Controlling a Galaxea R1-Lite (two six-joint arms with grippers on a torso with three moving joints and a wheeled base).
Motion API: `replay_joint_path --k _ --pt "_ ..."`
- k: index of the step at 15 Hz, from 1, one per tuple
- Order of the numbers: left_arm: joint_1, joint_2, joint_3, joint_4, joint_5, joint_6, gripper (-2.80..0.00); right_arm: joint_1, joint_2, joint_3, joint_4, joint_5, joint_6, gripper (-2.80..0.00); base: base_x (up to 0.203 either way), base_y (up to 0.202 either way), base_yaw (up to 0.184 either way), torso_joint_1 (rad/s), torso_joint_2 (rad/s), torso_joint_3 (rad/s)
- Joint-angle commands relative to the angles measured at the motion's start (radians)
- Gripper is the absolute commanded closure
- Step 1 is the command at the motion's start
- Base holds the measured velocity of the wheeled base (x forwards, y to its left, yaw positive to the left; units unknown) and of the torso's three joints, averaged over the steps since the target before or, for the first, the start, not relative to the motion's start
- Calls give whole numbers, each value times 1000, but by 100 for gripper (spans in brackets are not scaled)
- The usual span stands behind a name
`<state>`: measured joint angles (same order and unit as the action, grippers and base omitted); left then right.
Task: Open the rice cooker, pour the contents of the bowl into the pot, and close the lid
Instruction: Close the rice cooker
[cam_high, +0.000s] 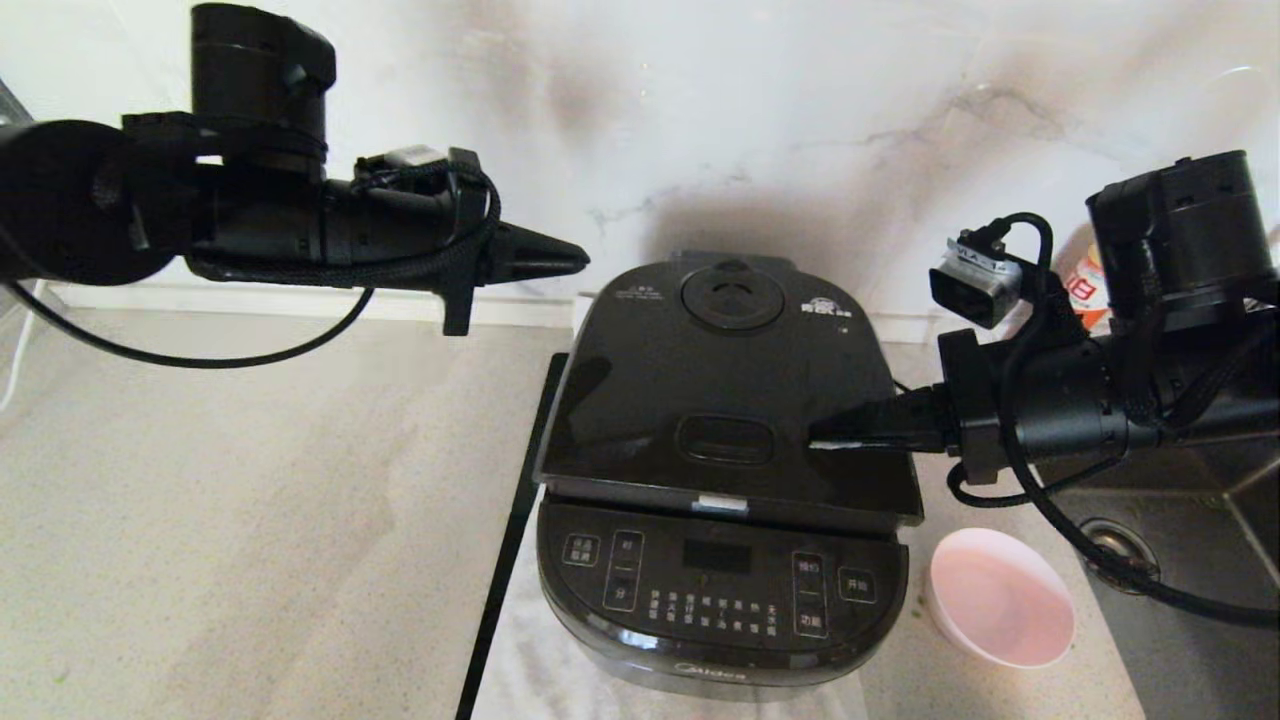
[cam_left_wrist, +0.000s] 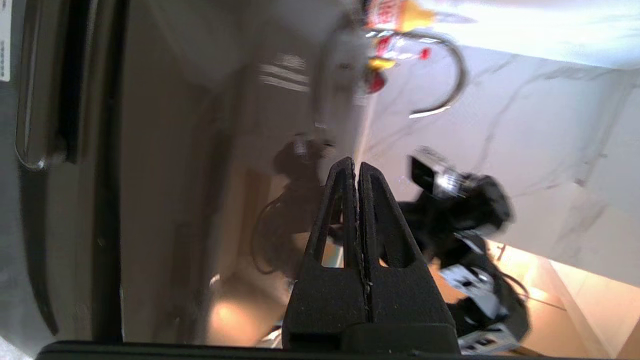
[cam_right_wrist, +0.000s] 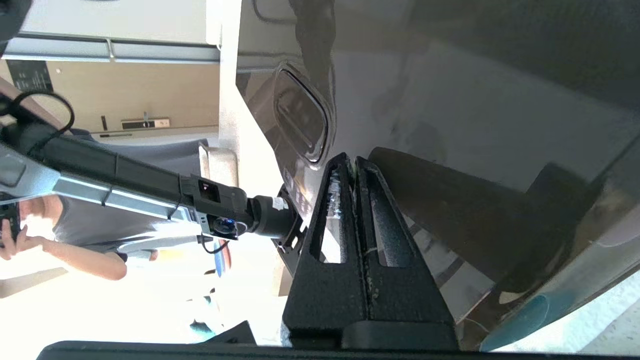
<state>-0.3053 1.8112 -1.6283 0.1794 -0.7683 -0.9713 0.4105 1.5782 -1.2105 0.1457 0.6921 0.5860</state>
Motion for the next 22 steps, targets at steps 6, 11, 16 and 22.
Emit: replay_joint_path --k 6,11,16,22 --pt "-26 158 0 -88 33 -8 0 17 26 32 -19 3 3 0 0 0 0 0 0 0" --pt "-26 210 -8 -133 60 -13 0 17 31 65 -71 1 6 0 0 0 0 0 0 0" --pt "-26 217 41 -133 61 -8 0 17 39 86 -73 1 5 0 0 0 0 0 0 0" --pt "-37 226 126 -231 90 -12 0 17 56 118 -132 1 10 0 0 0 0 0 0 0"
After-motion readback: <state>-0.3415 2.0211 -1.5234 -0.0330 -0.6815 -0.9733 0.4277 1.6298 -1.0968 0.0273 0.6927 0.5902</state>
